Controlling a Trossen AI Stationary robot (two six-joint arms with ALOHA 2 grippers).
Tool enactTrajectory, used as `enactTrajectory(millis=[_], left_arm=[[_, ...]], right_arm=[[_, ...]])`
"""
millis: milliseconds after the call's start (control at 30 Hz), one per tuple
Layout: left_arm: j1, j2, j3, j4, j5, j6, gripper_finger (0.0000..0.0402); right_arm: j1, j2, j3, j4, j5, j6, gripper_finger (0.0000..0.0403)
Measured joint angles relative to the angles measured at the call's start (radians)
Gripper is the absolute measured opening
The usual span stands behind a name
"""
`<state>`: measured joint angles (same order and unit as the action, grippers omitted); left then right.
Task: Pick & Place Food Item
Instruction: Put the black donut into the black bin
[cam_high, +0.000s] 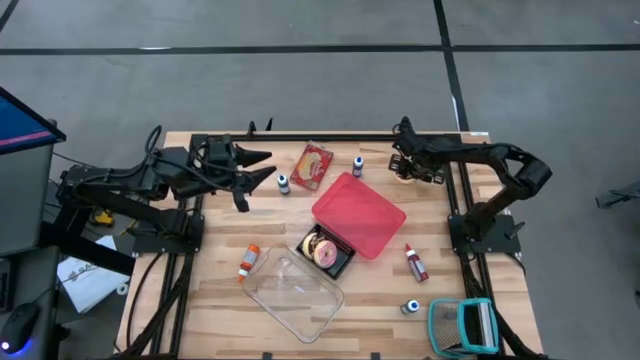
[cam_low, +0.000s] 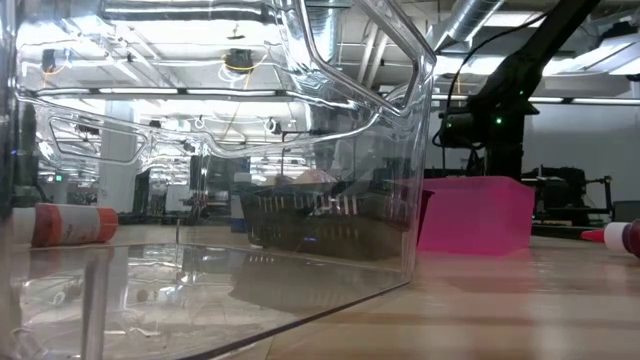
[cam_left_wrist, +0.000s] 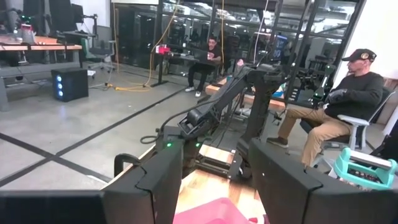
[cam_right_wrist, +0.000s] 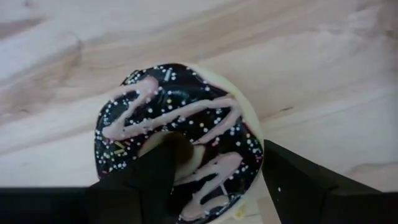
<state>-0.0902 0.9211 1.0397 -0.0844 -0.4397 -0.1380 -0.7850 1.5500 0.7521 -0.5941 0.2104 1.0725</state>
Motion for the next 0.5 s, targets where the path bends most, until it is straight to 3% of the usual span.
enactTrajectory(millis=[267, 500], left_arm=[[0.000, 0.000, 0.000, 0.000, 0.000, -0.008, 0.0181], [0.000, 0.000, 0.000, 0.000, 0.000, -0.009, 0.0181]], right_arm=[[-0.023, 0.001, 0.000, 0.019, 0.002, -0.006, 0.0210], [-0.023, 0.001, 0.000, 0.027, 0.008, -0.036, 0.0126]])
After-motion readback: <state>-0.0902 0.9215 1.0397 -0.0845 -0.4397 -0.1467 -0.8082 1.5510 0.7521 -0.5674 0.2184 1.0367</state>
